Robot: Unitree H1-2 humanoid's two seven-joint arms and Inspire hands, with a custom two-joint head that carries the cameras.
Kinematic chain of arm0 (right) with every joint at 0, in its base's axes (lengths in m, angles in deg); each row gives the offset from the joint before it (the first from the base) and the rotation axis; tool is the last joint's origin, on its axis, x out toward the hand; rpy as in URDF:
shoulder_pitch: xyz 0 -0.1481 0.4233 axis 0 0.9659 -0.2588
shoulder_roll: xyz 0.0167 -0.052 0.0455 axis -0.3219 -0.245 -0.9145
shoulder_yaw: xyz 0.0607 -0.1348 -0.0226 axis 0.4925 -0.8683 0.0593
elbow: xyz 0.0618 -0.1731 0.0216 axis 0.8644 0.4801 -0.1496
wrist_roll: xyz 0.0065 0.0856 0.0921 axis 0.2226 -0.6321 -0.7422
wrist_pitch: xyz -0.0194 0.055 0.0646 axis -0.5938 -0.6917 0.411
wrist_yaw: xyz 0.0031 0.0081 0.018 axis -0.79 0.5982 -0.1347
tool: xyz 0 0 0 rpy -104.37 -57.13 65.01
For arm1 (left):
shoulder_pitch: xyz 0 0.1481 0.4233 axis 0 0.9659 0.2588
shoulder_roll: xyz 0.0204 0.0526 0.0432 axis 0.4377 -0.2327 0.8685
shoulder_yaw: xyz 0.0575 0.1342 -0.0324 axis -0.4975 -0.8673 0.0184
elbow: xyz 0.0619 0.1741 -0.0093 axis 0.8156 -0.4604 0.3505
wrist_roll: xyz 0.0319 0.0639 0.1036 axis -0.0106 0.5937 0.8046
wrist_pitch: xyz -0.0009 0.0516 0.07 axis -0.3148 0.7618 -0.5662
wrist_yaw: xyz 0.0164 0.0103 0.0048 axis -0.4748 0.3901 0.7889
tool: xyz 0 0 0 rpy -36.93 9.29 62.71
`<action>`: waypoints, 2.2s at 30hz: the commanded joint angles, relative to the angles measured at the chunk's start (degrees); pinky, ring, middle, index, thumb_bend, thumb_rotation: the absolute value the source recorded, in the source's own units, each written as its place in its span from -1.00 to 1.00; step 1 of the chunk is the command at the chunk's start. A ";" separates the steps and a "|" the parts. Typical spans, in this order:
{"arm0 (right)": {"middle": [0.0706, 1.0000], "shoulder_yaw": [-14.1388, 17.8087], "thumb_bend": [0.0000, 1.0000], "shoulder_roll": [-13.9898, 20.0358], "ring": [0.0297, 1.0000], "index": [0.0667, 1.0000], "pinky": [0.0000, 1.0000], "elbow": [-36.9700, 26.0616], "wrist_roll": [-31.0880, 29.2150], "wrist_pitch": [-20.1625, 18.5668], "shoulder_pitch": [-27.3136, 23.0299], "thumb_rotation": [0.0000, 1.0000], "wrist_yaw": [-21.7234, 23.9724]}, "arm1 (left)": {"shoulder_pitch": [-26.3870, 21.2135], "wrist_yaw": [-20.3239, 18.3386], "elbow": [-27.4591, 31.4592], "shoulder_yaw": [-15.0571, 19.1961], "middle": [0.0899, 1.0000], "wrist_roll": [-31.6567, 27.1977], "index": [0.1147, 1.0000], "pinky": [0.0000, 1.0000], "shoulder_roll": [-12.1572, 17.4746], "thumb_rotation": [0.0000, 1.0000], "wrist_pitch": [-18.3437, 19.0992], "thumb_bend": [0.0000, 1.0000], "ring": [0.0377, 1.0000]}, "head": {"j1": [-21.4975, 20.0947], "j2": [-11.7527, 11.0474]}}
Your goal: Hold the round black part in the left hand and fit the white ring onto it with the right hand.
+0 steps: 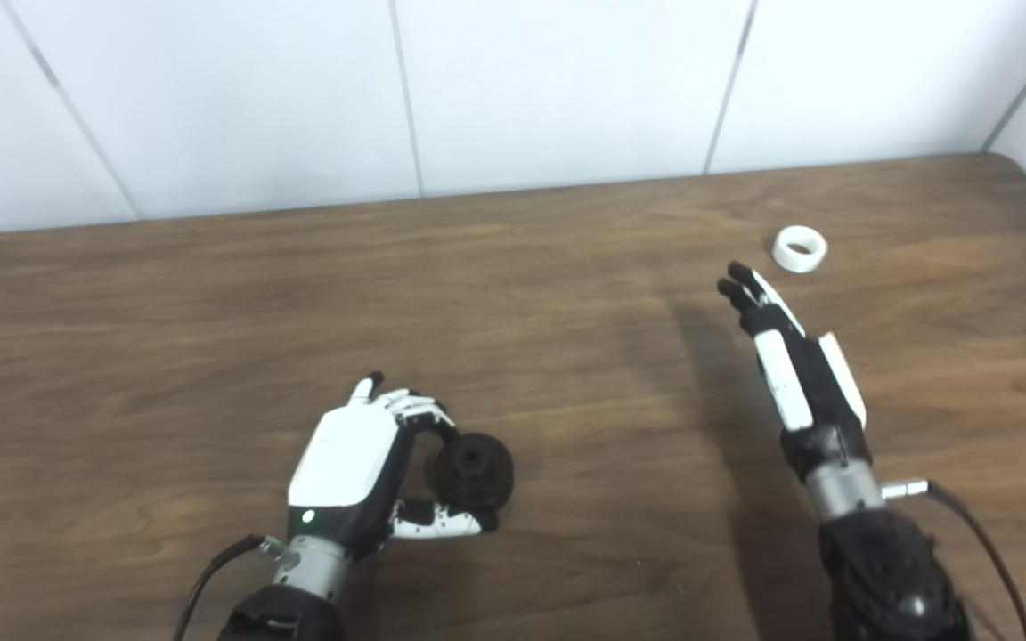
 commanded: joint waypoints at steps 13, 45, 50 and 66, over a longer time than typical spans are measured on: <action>0.79 1.66 0.24 9.08 0.76 0.70 0.68 -3.67 9.62 -12.99 -11.18 0.29 3.33 | 0.32 0.65 -2.61 0.71 0.46 -0.85 -0.17 1.00 1.73 -0.90 -1.83 0.05 0.70 | -3.18 -0.25; 0.81 -5.42 0.58 27.11 0.87 0.42 0.82 25.31 21.69 -8.89 -27.91 -0.46 6.48 | 1.06 0.54 -2.24 1.48 0.45 -1.09 -0.17 1.00 1.73 -0.90 -2.48 0.05 0.69 | -7.95 -0.17; 0.80 -6.04 0.62 27.59 0.88 0.43 0.86 28.60 21.45 -8.99 -29.47 -0.47 7.15 | 1.17 0.46 -2.21 1.49 0.46 -1.01 -0.17 1.00 1.55 -0.90 -2.37 0.05 0.69 | -8.18 -0.64; 0.86 -11.33 0.68 28.83 0.94 0.50 0.96 32.90 23.88 -12.39 -32.92 -0.31 12.21 | 1.38 1.38 -2.41 1.46 0.45 -0.56 -0.17 0.97 1.58 -0.90 -2.79 0.05 0.69 | -7.89 -1.15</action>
